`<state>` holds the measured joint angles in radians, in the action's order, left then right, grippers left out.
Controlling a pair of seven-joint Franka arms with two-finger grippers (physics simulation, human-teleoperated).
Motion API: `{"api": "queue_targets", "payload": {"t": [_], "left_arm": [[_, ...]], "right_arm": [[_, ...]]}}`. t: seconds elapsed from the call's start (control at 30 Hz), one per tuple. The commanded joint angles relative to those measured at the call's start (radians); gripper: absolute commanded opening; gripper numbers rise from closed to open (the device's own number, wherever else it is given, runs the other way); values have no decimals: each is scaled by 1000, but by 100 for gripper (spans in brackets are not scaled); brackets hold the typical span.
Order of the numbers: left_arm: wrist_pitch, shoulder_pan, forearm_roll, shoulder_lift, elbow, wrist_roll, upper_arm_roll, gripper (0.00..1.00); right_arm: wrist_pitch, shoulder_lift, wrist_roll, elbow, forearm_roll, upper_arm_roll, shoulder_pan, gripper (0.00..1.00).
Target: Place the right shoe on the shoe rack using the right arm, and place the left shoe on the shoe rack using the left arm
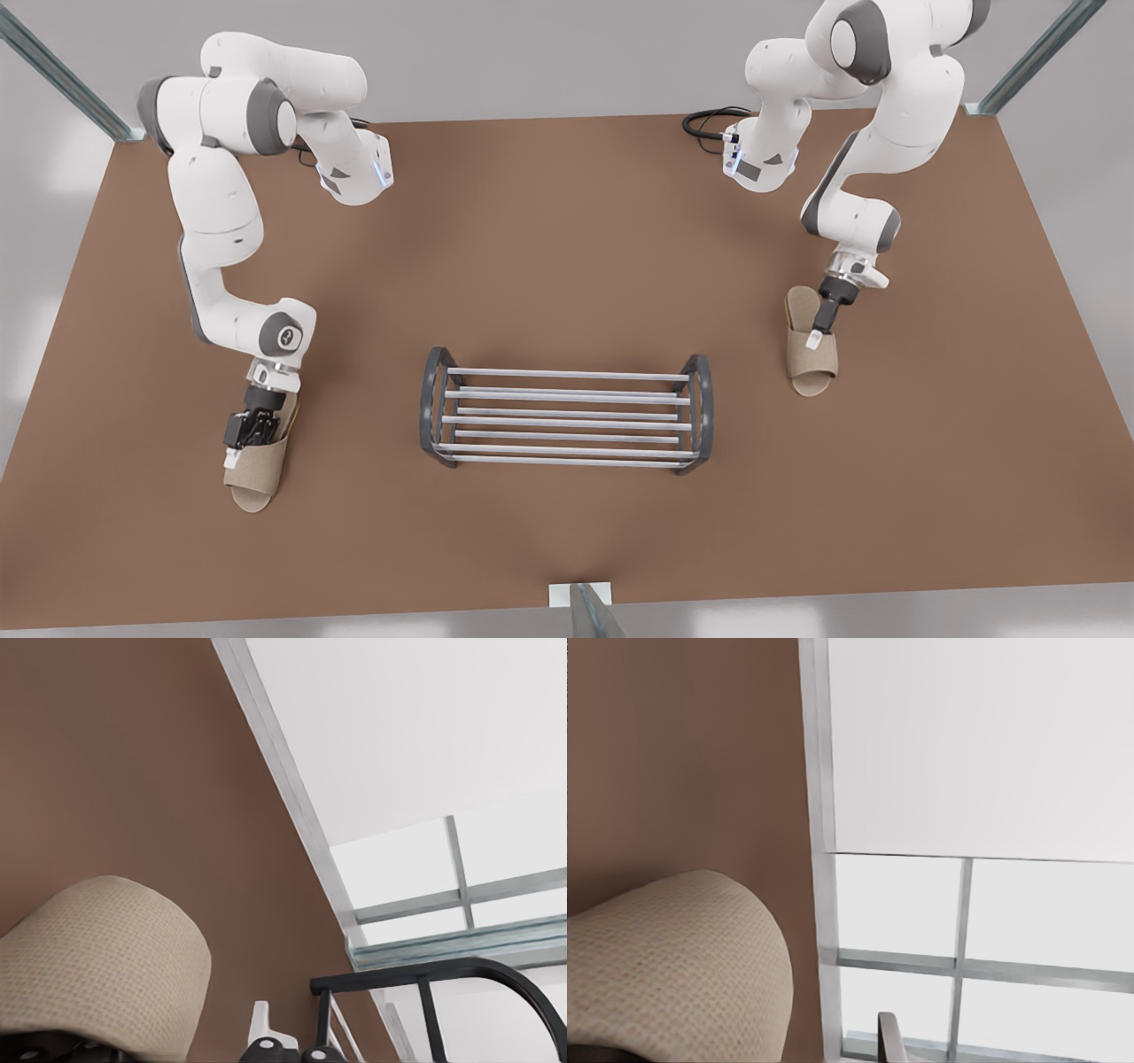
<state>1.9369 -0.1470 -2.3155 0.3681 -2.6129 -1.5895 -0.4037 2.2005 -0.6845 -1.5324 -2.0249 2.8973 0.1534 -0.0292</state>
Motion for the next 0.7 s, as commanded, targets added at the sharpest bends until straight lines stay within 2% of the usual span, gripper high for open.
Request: {"api": "queue_targets", "payload": {"t": [0.0, 0.03, 0.1, 0.13, 0.17, 0.23, 0.27, 0.3, 0.33, 0.37, 0.43, 0.6, 0.67], "left_arm": [[25, 0, -1, -3, 1, 62, 5, 54], [31, 0, -1, -5, 2, 62, 8, 49], [33, 0, -2, -1, 8, 62, 13, 45], [33, 0, -5, 0, 11, 62, 13, 45], [33, 0, -7, 3, 11, 62, 13, 45], [34, 0, -13, 5, 16, 62, 20, 45], [40, 0, -13, 5, 17, 62, 20, 41], [40, -2, -13, 5, 17, 62, 23, 34], [40, -2, -15, 5, 17, 62, 28, 31], [40, 0, -15, 8, 19, 62, 28, 31], [40, -2, -15, 8, 22, 62, 31, 26], [40, -2, -15, -35, 22, 62, 32, 25], [40, -3, -15, -61, 22, 62, 34, 24]], "right_arm": [[4, -4, -34, 6, 154, 0, 0, 69], [5, -3, -35, 5, 160, 0, 0, 60], [5, -1, -35, 5, 161, 0, 0, 50], [4, -1, -35, 6, 165, 2, 0, 50], [2, -4, -35, 6, 163, 3, 0, 42], [4, -4, -35, 9, 165, 9, 0, 46], [2, -4, -35, 11, 166, 9, 0, 45], [2, -4, -35, 9, 165, 9, 0, 40], [4, -4, -34, 11, 166, 9, 0, 39], [4, -4, -34, 9, 165, 9, 0, 35], [4, -4, -34, 14, 165, 9, -2, 33], [27, 8, -29, 15, 166, 9, -2, 33], [28, 11, -28, 14, 165, 9, -8, 28]]}}
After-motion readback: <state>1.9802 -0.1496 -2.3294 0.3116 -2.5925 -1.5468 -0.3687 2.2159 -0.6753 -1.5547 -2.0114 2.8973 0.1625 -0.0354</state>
